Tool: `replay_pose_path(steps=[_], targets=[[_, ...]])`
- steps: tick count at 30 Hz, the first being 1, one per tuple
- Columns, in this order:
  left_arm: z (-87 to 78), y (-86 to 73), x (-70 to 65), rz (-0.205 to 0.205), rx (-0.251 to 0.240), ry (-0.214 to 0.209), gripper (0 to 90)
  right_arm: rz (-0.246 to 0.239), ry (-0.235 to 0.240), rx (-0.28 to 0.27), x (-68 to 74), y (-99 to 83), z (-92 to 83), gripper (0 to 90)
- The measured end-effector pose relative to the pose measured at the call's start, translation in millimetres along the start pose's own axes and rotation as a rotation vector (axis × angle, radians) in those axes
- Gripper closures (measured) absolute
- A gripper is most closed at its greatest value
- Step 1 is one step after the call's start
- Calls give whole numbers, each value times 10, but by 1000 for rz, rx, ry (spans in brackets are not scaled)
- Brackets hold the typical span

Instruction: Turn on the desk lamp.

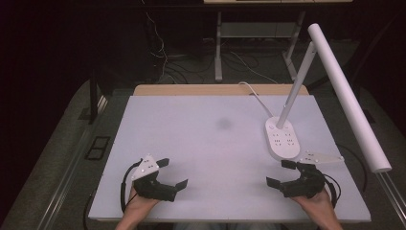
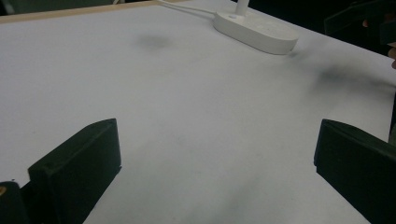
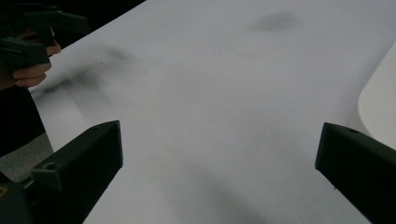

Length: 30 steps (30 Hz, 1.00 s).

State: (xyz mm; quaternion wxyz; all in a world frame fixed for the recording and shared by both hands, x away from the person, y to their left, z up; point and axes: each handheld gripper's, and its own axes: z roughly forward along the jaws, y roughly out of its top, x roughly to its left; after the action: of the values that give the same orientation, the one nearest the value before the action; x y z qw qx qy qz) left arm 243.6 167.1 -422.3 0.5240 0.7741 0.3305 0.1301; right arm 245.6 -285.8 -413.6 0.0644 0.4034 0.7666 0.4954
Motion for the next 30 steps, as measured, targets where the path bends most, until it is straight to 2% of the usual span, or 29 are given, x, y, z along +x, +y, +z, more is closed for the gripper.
replay_pose_path(steps=[7,30], targets=[[3,-2,-10,10,7,-4,0,8,8,5,-18,-11,3,3],[-3,-10,-11,6,8,-1,0,29,9,42,-53,-6,-6,3]])
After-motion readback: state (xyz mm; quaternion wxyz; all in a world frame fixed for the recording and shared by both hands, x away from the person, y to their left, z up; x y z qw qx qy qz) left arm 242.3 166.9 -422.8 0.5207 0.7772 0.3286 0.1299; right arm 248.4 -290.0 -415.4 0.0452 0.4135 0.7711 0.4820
